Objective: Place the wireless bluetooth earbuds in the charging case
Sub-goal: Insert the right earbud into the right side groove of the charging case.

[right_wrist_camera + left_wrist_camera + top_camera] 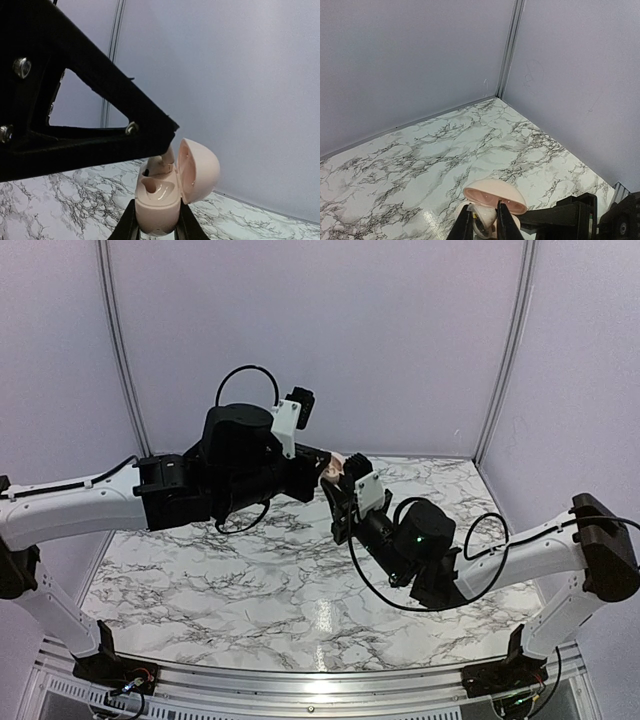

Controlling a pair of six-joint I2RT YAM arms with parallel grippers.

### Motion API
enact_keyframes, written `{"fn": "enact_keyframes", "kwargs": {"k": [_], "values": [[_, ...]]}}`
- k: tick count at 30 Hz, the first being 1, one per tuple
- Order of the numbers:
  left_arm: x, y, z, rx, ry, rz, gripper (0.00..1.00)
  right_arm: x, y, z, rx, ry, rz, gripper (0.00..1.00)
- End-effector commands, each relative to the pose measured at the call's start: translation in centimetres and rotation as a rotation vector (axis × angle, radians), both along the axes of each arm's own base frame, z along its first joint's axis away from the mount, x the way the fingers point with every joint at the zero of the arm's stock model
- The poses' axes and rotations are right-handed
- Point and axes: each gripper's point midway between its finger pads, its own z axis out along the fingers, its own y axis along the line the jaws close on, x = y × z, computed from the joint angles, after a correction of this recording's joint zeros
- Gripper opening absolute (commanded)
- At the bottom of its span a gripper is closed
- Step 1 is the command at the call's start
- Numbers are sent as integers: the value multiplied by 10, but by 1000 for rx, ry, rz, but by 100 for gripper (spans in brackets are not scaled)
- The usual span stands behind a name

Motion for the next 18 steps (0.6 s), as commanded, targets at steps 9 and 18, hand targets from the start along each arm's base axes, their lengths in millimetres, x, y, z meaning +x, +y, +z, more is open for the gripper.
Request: {"fn": "enact_keyframes", "kwargs": {"k": [9,18], "values": [[-7,7,1,8,47,-1,10,-2,1,-1,16,-17,-6,0],[-5,4,-14,66,94,8,10,-2,0,1,13,-22,-10,0]]}}
